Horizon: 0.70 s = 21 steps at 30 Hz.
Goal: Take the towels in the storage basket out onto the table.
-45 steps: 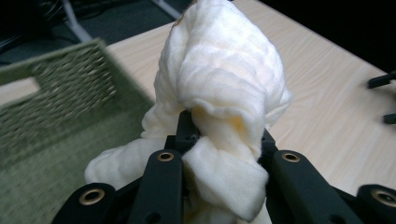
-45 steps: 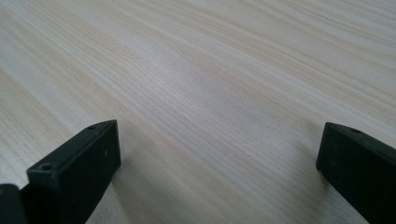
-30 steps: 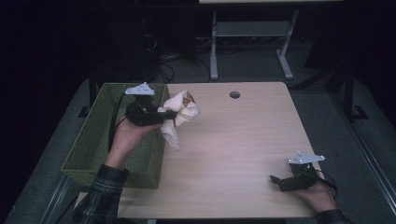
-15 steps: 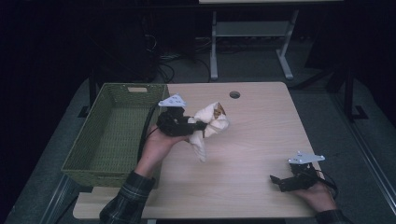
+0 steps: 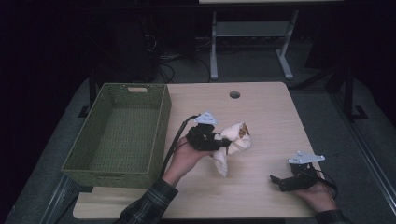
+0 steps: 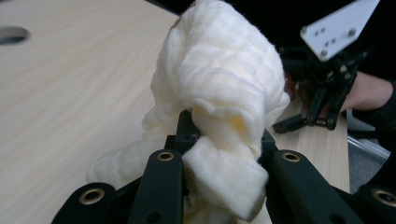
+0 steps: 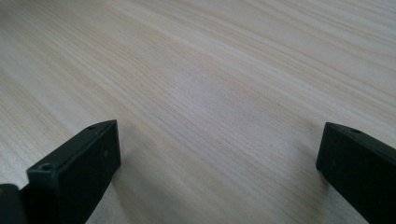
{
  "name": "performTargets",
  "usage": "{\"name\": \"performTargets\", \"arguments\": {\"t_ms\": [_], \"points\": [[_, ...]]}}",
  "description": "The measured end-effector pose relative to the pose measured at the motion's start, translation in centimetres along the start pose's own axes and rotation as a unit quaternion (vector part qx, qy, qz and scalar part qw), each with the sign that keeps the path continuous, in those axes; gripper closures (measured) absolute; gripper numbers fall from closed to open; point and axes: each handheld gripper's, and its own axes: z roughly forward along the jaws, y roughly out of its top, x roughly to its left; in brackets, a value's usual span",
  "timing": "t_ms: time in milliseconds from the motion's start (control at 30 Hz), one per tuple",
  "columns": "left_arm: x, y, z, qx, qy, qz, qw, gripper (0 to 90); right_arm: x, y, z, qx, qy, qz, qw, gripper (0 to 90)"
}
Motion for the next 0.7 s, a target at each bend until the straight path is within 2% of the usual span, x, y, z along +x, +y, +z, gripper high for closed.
{"name": "performTargets", "arguments": {"t_ms": [200, 267, 367, 400, 567, 633, 700], "points": [[-0.2, -1.3, 2.8, 0.021, -0.003, 0.003, 0.9998, 72.0, 0.0, 0.0, 0.0, 0.000, -0.001, 0.000, 1.0000, 0.0], [-0.3, -1.6, 3.2, 0.026, -0.005, 0.002, 0.9996, 72.0, 0.0, 0.0, 0.0, 0.000, -0.001, 0.000, 1.0000, 0.0], [-0.3, -2.2, 4.2, 0.032, -0.004, 0.003, 0.9995, 71.9, 0.0, 0.0, 0.0, 0.000, 0.000, 0.000, 1.0000, 0.0], [-0.4, -2.8, 5.1, 0.040, -0.002, 0.004, 0.9992, 71.8, 0.0, 0.0, 0.0, 0.001, 0.000, 0.000, 1.0000, 0.0], [-0.5, -3.7, 6.6, 0.059, 0.002, 0.011, 0.9982, 70.9, 0.0, 0.0, 0.0, 0.000, 0.000, -0.001, 1.0000, 0.0], [-0.5, -4.0, 7.2, 0.068, 0.003, 0.012, 0.9976, 68.7, 0.0, 0.0, 0.0, 0.000, 0.000, -0.001, 1.0000, 0.0], [-0.5, -4.2, 7.6, 0.070, 0.003, 0.015, 0.9974, 58.6, 0.0, 0.0, 0.0, 0.000, 0.000, -0.001, 1.0000, 0.0]]}}
